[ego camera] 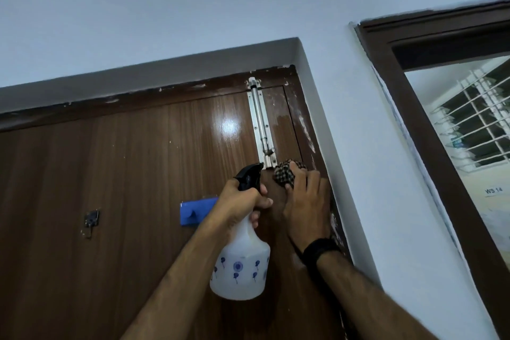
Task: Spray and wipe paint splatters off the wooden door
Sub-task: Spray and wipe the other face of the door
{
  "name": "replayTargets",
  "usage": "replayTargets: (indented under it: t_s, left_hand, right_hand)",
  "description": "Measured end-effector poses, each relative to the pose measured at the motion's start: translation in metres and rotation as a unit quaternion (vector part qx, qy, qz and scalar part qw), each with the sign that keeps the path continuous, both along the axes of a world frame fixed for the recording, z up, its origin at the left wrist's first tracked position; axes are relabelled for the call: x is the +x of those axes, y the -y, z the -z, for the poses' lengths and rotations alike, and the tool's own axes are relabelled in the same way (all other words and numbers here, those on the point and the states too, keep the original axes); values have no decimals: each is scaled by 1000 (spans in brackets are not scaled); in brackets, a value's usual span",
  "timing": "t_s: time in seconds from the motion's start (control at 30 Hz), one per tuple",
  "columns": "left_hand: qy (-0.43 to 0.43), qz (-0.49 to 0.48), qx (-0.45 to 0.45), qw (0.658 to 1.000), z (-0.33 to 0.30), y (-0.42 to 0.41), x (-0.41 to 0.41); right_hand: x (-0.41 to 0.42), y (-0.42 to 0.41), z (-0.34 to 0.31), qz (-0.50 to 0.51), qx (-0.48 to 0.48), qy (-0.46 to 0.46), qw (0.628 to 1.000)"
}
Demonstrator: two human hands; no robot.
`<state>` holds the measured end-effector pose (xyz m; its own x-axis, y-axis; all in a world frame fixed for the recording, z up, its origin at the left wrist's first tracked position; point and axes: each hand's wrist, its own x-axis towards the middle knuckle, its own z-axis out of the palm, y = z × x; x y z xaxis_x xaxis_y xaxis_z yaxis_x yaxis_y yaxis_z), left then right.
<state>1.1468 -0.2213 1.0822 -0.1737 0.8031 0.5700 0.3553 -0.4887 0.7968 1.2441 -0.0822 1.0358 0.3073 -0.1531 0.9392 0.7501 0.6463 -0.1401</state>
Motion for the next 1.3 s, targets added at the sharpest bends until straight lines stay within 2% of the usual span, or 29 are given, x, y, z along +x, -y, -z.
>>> replayTargets:
  t_s: [0.27,0.43,0.67,0.8,1.07,1.2,1.3]
  left_hand:
    - [4,4,-19,1000,77,10,5]
    - [34,8,-61,998,140,20,8]
    - [63,11,-144,987,243,23,3]
    - [114,-5,-194,974,305,25,-3]
    - [176,-52,-260,948,415,49,-21]
    - [199,-62,-281,937,459,67,-32]
    - [212,-64,-299,928,484,76,-41]
  right_hand:
    - [-3,3,121,-22,-6,89,996]
    - [-4,18,188,-128,-3,25,991]
    - [1,35,273,-201,-56,-8,978]
    - [0,44,316,-225,-108,-26,968]
    - [-4,56,382,-233,-151,31,960]
    - [-12,75,424,-179,-203,-6,963]
    - [-21,90,445,-238,-277,-46,930]
